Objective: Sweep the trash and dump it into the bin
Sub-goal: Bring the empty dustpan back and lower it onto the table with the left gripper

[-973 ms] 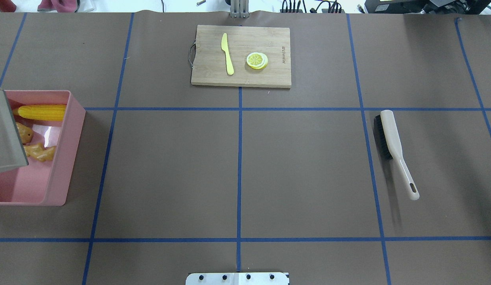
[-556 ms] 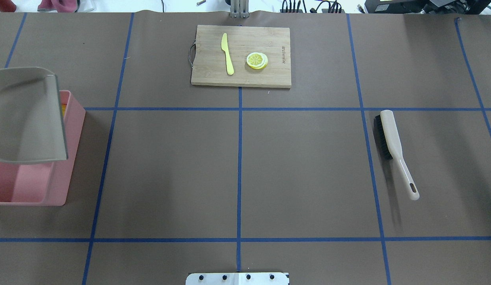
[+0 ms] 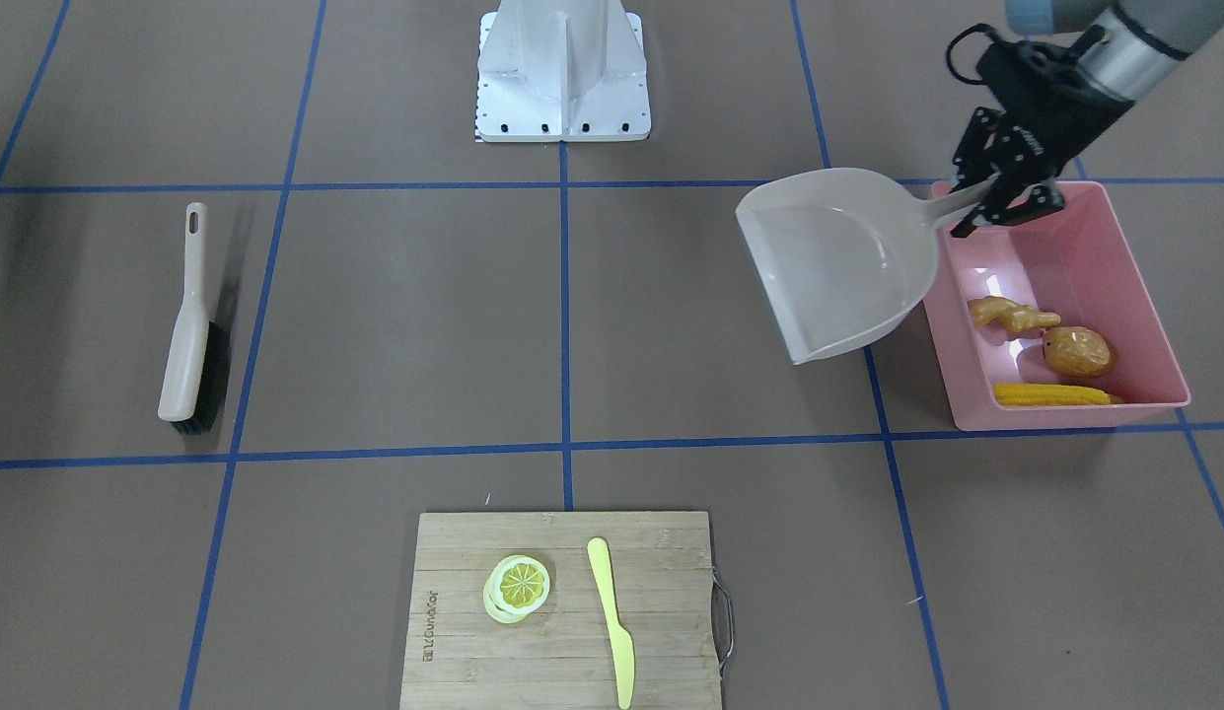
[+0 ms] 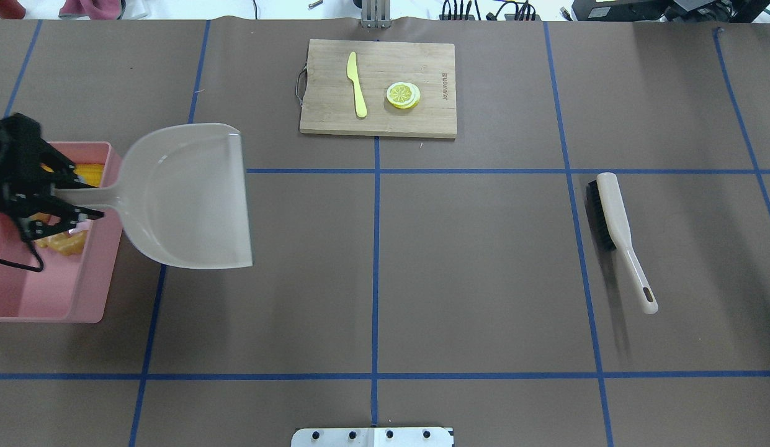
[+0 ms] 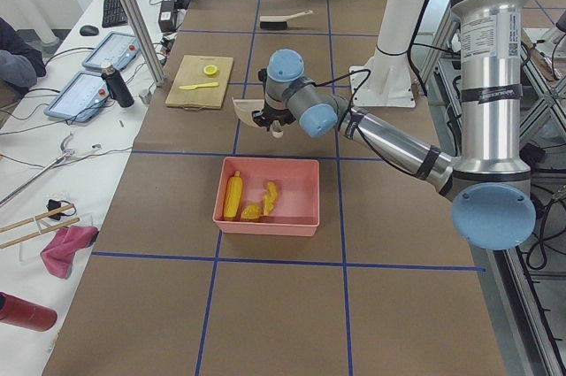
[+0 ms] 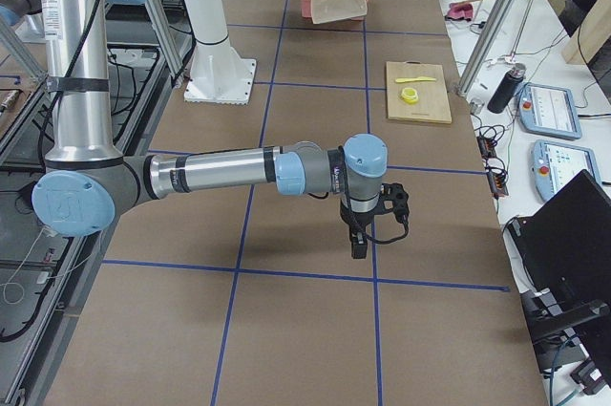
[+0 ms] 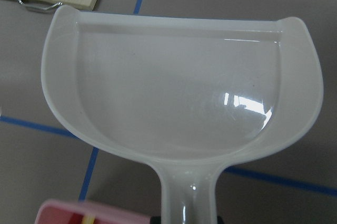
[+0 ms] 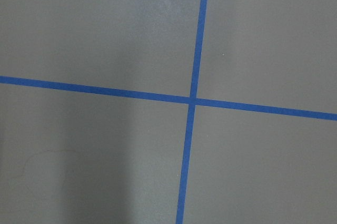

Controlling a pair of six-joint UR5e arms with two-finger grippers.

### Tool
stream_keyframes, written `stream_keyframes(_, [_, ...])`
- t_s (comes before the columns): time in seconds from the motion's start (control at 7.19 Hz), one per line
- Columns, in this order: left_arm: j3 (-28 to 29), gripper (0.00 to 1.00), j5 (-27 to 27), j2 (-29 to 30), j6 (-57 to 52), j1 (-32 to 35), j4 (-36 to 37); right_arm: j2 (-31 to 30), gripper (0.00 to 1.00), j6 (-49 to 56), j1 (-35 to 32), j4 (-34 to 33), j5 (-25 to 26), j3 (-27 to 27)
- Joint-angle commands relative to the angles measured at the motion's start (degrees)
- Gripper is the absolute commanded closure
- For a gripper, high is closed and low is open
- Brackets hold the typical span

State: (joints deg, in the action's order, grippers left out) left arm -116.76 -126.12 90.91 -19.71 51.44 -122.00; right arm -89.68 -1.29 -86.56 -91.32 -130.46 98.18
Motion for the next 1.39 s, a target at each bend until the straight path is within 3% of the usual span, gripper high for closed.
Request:
stream_keyframes(0.0, [9.4, 1.0, 3.1, 11.8, 1.5, -7.7, -1.7, 0.2, 0.0, 0.1, 0.0, 0.2, -0.1, -0.1])
stream_keyframes(0.56, [15.0, 1.0, 0.2, 18.1, 5.0, -14.1, 0.0, -0.1, 0.0, 0.1, 0.0, 0.2, 0.0, 0.2])
stream_keyframes(0.83, [15.1, 1.0, -3.5, 16.9, 4.9, -14.2, -0.1, -0.4, 0.0, 0.1, 0.0, 0.1, -0.1, 0.4])
stream_keyframes(1.25, [16.4, 1.0, -3.0, 16.8, 0.8, -13.3, -0.3, -0.2, 0.0, 0.1, 0.0, 0.2, -0.1, 0.7])
